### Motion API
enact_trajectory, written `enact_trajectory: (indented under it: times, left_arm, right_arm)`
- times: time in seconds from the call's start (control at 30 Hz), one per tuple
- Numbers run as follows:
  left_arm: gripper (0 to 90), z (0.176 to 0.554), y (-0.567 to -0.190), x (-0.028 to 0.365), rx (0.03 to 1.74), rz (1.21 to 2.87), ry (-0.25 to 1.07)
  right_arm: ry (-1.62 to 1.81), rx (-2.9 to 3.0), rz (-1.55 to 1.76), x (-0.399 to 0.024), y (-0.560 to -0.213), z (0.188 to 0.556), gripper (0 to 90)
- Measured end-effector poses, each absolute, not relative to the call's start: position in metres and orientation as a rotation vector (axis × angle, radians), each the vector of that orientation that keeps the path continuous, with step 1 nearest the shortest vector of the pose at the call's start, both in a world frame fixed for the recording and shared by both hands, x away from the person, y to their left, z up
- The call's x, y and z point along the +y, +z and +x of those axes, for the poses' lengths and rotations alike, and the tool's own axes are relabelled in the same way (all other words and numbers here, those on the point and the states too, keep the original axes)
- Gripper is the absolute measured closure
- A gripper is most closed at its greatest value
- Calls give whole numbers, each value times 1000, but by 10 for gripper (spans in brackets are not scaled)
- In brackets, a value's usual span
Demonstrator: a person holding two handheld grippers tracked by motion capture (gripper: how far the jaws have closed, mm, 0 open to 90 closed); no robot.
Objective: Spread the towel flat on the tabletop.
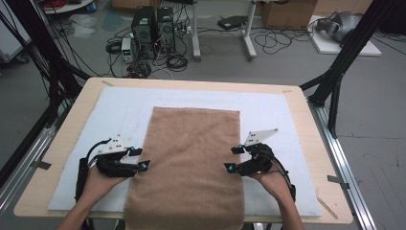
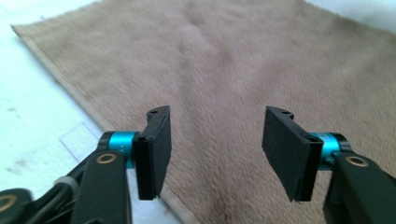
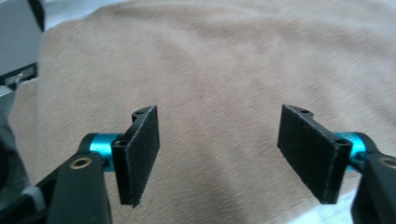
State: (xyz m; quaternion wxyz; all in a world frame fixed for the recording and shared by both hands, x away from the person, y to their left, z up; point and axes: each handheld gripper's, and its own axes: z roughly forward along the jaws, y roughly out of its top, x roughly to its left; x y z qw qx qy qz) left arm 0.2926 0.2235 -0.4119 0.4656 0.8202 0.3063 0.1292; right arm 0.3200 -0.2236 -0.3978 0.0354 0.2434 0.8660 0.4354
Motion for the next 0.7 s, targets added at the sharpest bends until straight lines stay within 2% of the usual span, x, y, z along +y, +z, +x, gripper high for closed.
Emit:
enact_trajectory:
  times: [0.2, 0.7]
  left_arm:
    - [364, 297, -406, 222, 745, 2024, 326]
    - [356, 296, -404, 220, 748, 2040, 326]
  right_arm:
    - [1372, 2611, 787, -224, -387, 328, 227]
    - [1357, 2626, 749, -223, -391, 324, 225]
